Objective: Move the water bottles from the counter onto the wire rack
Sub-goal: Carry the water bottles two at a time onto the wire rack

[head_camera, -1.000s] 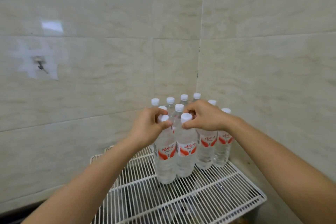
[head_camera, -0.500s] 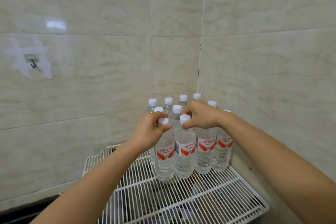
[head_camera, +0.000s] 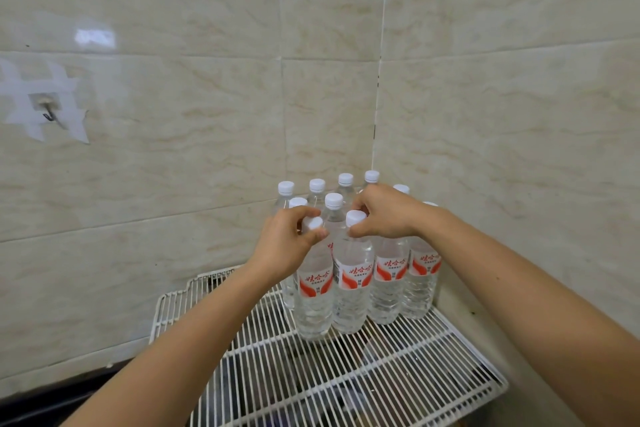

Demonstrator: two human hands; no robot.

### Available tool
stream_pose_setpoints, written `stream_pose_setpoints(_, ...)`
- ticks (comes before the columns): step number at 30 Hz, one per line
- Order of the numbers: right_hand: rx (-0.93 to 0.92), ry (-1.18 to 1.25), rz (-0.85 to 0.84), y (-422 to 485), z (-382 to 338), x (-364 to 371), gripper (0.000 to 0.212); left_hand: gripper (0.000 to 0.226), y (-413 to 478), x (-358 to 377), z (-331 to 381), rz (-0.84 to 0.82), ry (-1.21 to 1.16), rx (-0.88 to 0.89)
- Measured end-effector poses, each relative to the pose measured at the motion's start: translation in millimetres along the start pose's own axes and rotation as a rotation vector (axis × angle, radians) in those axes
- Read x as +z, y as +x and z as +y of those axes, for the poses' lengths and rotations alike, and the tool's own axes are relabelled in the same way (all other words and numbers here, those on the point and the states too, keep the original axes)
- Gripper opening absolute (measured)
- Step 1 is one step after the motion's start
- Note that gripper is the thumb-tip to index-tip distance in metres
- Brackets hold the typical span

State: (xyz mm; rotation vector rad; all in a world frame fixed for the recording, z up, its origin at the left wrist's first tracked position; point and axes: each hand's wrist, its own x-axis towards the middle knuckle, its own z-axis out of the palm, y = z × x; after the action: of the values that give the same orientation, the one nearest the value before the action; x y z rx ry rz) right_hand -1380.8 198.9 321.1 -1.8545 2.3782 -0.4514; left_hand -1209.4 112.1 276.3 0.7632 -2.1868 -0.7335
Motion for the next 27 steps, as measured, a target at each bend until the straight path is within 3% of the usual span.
stream_pose_setpoints(19, -0.019, -0.110, 0.199, -18.4, -25.5, 9.1, 0.020, 0.045, -18.7, -4.2, -4.1, 0.029, -0.001, 0.057)
stream_pose_setpoints(22, 0.001, -0.138, 0.295, -17.8, -32.5, 6.9, 0.014, 0.044, -26.5, -14.5, -9.4, 0.045, 0.002, 0.043)
stream_pose_setpoints(27, -0.054, 0.014, 0.435, -18.6, -66.7, 15.0, 0.032, 0.038, -50.7, -45.9, -33.0, 0.113, 0.060, -0.010)
